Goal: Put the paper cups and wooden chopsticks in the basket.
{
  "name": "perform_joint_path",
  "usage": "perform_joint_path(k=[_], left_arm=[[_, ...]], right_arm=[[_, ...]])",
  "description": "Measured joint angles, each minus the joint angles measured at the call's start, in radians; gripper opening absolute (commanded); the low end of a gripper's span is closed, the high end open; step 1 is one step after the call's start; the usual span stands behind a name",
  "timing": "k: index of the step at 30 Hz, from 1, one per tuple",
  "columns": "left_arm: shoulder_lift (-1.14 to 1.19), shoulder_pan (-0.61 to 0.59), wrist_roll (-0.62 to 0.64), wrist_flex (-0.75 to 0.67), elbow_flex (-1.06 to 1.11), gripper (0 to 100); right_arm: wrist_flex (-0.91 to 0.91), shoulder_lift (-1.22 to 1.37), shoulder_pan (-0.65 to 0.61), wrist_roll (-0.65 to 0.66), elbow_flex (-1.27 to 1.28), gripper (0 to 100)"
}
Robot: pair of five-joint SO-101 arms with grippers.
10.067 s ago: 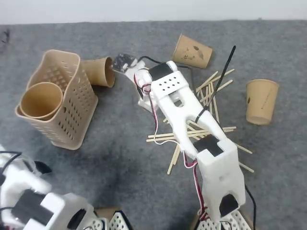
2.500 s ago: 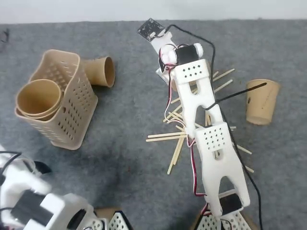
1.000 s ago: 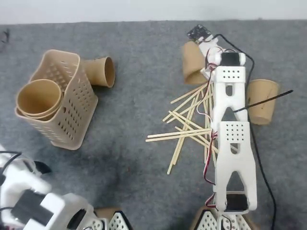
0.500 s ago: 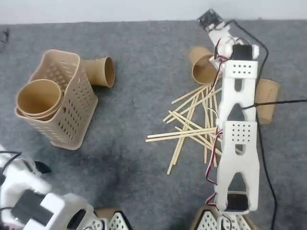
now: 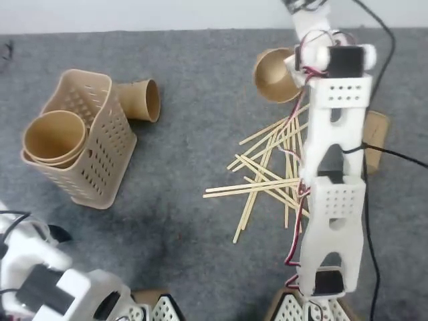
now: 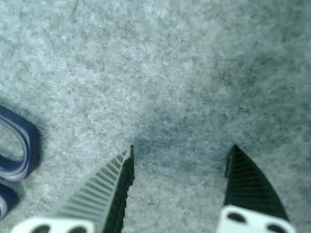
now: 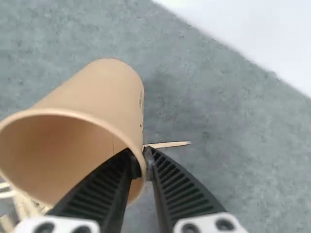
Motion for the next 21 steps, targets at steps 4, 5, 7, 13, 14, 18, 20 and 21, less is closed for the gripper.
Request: perform_joint_path(k=[4, 5, 7, 13, 14, 18, 20, 21], left_arm=[[0.000, 0.000, 0.000, 0.000, 0.000, 30], [0.000, 0.000, 0.000, 0.000, 0.000, 30], [0.000, 0.000, 0.000, 0.000, 0.000, 30], [0.000, 0.000, 0.000, 0.000, 0.000, 30], [0.000, 0.000, 0.000, 0.000, 0.000, 30], [0.000, 0.000, 0.000, 0.000, 0.000, 30], [0.000, 0.000, 0.000, 0.000, 0.000, 30], [0.000, 0.000, 0.000, 0.000, 0.002, 30]], right_arm=[[0.000, -0.115, -0.107, -0.029, 0.201, 0.8], [0.000, -0.155, -0.135, -0.041, 0.242, 0.8], [0.000, -0.253, -0.192, -0.061, 0.311, 0.7], [0.000, -0.583, -0.396, -0.087, 0.494, 0.7], [0.000, -0.624, -0.430, -0.089, 0.520, 0.7], [0.000, -0.732, -0.583, -0.089, 0.549, 0.7], [-0.005, -0.775, -0.672, -0.089, 0.549, 0.7], [-0.012, -0.795, -0.715, -0.089, 0.549, 0.7]])
